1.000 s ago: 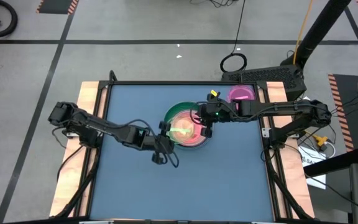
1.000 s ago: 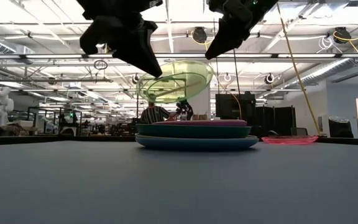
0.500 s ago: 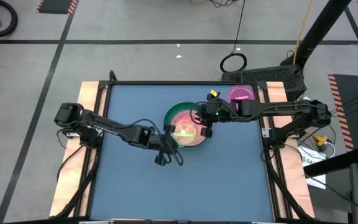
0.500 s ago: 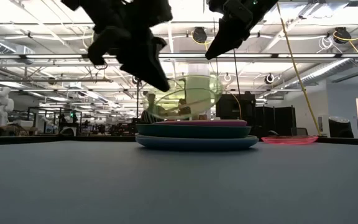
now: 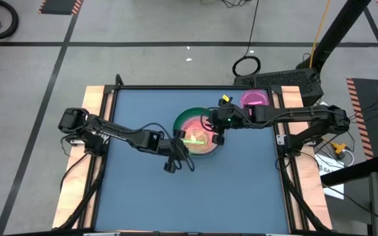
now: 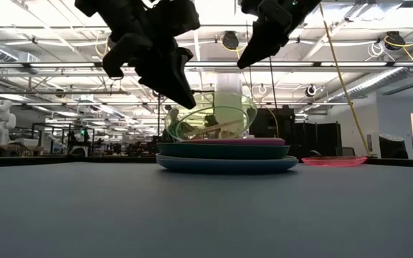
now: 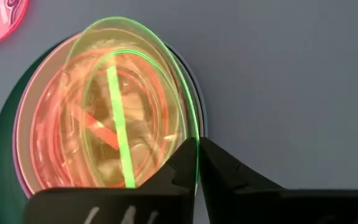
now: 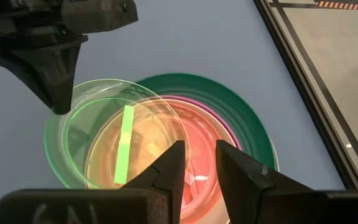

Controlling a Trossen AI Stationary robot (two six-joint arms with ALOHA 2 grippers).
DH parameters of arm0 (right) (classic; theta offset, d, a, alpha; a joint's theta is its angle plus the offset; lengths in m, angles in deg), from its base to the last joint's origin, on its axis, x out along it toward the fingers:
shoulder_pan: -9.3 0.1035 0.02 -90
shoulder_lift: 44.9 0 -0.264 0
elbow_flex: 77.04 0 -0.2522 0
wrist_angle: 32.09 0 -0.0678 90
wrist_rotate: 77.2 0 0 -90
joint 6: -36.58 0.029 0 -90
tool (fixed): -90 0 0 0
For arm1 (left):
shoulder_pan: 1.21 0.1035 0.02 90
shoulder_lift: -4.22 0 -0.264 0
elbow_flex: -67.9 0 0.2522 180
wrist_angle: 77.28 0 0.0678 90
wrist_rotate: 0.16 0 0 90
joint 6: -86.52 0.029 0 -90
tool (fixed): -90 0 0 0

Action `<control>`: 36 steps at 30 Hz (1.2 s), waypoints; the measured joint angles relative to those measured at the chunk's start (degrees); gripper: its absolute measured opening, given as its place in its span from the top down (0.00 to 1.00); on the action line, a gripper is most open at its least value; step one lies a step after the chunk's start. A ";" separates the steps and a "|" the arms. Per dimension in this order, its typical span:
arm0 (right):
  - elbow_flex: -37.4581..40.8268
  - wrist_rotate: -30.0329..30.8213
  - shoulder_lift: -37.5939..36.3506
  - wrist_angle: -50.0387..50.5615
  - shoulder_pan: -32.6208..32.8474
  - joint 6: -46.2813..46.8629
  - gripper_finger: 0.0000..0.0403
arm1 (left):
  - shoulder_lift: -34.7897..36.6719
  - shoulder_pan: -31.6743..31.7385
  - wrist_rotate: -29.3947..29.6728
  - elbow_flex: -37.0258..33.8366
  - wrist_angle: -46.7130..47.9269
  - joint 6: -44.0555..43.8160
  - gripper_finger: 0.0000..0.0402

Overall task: Stack plastic plates
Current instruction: Stack the light green plate on top of the light pink plate, then stack the light pink plate on top of the light green plate

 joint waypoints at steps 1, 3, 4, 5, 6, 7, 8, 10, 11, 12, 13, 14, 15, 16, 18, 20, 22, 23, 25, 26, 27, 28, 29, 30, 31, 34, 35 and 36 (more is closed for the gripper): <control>0.00 -0.02 0.00 0.02 0.00 0.00 0.79 | 0.00 0.00 0.01 0.00 -0.15 0.04 0.93; 0.00 -0.02 0.00 0.00 0.01 0.00 0.79 | 0.00 0.00 0.12 0.00 -0.18 0.04 0.89; 0.00 -0.02 0.00 0.02 0.00 0.00 0.79 | 0.00 0.00 0.15 0.00 -0.27 0.02 0.88; 0.00 -0.01 0.00 0.02 -0.01 0.00 0.79 | 0.00 0.00 0.17 0.00 -0.28 0.02 0.86; 0.00 -0.01 0.00 0.02 -0.01 0.01 0.79 | 0.00 0.00 0.23 0.00 -0.26 0.04 0.85; 0.00 0.00 0.00 0.02 -0.01 0.03 0.79 | 0.00 0.00 0.40 0.00 -0.30 0.07 0.84; 0.00 0.00 0.00 0.02 -0.01 0.09 0.79 | 0.00 0.00 0.48 0.00 -0.32 0.07 0.84; 0.00 -0.02 0.00 0.02 -0.01 0.07 0.79 | 0.00 0.00 0.56 0.00 -0.39 0.03 0.83; 0.00 -0.01 0.00 0.02 0.00 0.08 0.79 | 0.00 0.00 0.56 0.00 -0.39 -0.09 0.83; 0.00 0.00 0.00 0.02 -0.01 0.07 0.79 | 0.00 0.00 0.57 0.00 -0.39 -0.26 0.83; 0.00 -0.02 0.00 0.02 -0.01 0.09 0.79 | 0.00 0.00 0.58 0.00 -0.39 -0.48 0.83; 0.00 0.00 0.00 0.02 -0.01 0.07 0.79 | 0.00 0.00 0.58 0.00 -0.39 -0.84 0.83; 0.00 0.00 0.00 0.02 -0.01 0.07 0.79 | 0.00 0.00 0.59 0.00 -0.39 -1.03 0.83; 0.00 0.00 0.00 0.02 0.01 0.07 0.79 | 0.00 0.00 0.59 0.00 -0.39 -1.24 0.83; 0.00 -0.02 0.00 0.02 0.01 0.10 0.79 | 0.00 0.00 0.60 0.00 -0.39 -1.27 0.83; 0.00 0.00 0.00 0.02 0.01 0.29 0.79 | 0.00 0.03 0.60 0.00 -0.39 -1.29 0.83; 0.00 -0.02 0.00 0.02 -0.01 0.39 0.79 | 0.00 0.22 0.60 0.00 -0.39 -1.29 0.83; 0.00 0.00 0.00 0.02 -0.01 0.39 0.79 | 0.00 0.38 0.60 0.00 -0.39 -1.29 0.83; 0.00 -0.02 0.00 0.02 -0.01 0.39 0.79 | 0.00 0.73 0.60 0.00 -0.36 -1.29 0.83; 0.00 0.00 0.00 0.03 0.01 0.39 0.79 | 0.00 0.89 0.60 0.00 -0.35 -1.28 0.83; 0.00 -0.01 0.00 0.02 -0.01 0.39 0.79 | 0.00 1.03 0.60 0.00 -0.37 -1.18 0.83; 0.00 -0.02 0.00 0.02 0.00 0.39 0.79 | 0.00 1.20 0.60 0.00 -0.37 -0.89 0.83; 0.00 0.00 0.00 0.03 -0.01 0.39 0.79 | 0.00 1.36 0.63 0.00 -0.37 -0.83 0.83; 0.00 -0.02 0.00 0.04 -0.01 0.40 0.79 | 0.00 1.52 0.63 0.00 -0.33 -0.83 0.83; 0.00 -0.02 0.00 0.04 0.02 0.42 0.79 | 0.00 1.64 0.63 0.00 -0.27 -0.79 0.83; 0.00 -0.01 0.00 0.02 -0.01 0.42 0.79 | 0.00 1.88 0.65 0.00 0.75 -0.13 0.83; 0.00 0.00 0.00 0.03 -0.01 0.42 0.79 | 0.00 1.88 0.65 0.00 1.10 -0.06 0.83; 0.00 0.00 0.00 0.02 0.00 0.42 0.79 | 0.00 1.90 0.65 0.00 1.18 0.26 0.83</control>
